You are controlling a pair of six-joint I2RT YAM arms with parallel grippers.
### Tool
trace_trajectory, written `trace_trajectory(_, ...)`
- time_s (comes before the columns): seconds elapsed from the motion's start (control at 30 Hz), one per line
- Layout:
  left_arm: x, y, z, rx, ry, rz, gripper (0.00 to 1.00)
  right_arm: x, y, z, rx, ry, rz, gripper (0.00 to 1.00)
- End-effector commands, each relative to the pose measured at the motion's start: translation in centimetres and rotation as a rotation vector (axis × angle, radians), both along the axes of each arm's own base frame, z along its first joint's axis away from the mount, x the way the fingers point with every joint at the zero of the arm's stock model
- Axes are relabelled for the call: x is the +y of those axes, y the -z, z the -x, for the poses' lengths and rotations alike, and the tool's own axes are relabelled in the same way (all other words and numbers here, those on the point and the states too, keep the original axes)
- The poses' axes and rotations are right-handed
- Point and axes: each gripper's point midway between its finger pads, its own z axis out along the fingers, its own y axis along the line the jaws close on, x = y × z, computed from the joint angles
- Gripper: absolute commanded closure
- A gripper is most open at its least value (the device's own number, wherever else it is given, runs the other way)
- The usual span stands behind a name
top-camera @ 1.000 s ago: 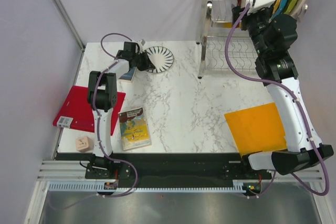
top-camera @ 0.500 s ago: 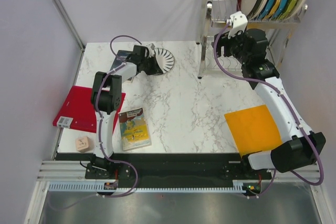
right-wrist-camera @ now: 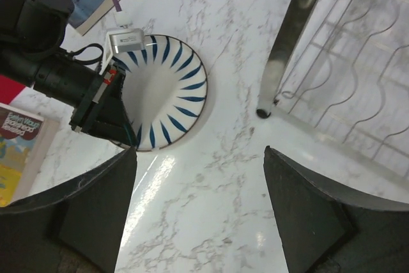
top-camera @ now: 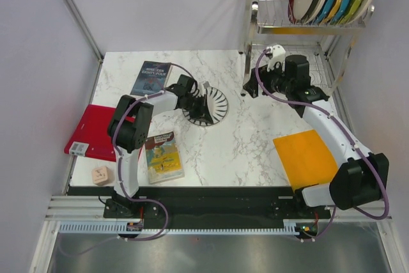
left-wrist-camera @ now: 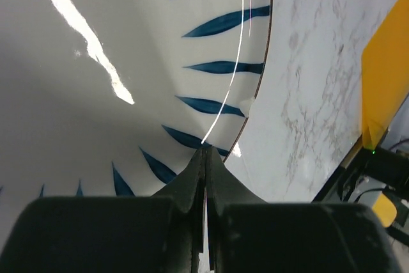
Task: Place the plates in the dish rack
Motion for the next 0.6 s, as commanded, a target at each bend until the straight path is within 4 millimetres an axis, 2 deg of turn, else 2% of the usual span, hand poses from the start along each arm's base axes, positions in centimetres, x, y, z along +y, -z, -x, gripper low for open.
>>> trace_trajectory(0.0,0.1,3.3,7.9,0.148,0.167,-0.116,0.98,2.3,4.3,2.4,0.193,-0.066,-0.128,0.12)
trace_trajectory(0.03,-0.5,3.6,9.5,0.156,0.206,-0.124,0.98,2.4,5.9,3.1,0.24,-0.074,-0.131,0.12)
trace_trajectory(0.13,-1.5,3.4,11.7,0.131,0.285,-0.13,0.98,2.4,8.3,4.3,0.315,-0.061,-0.151,0.12)
trace_trajectory(0.27,-1.2,3.8,13.6,0.142,0.318,-0.15,0.98,2.0,10.1,5.1,0.353,-0.051,-0.128,0.11)
trace_trajectory(0.3,-0.6,4.2,14.7,0.173,0.326,-0.161,0.98,1.9,10.3,5.1,0.349,-0.058,-0.115,0.11)
trace_trajectory(0.4,0.0,3.8,15.3,0.156,0.331,-0.159,0.97,1.8,10.9,5.3,0.358,-0.06,-0.101,0.11)
trace_trajectory(0.53,-1.4,-1.1,12.4,-0.054,0.314,-0.084,0.79,2.0,11.6,5.4,0.367,-0.081,-0.098,0.1)
trace_trajectory(0.57,-1.8,-3.5,11.7,-0.127,0.309,-0.052,0.75,1.9,11.9,5.5,0.372,-0.084,-0.095,0.1)
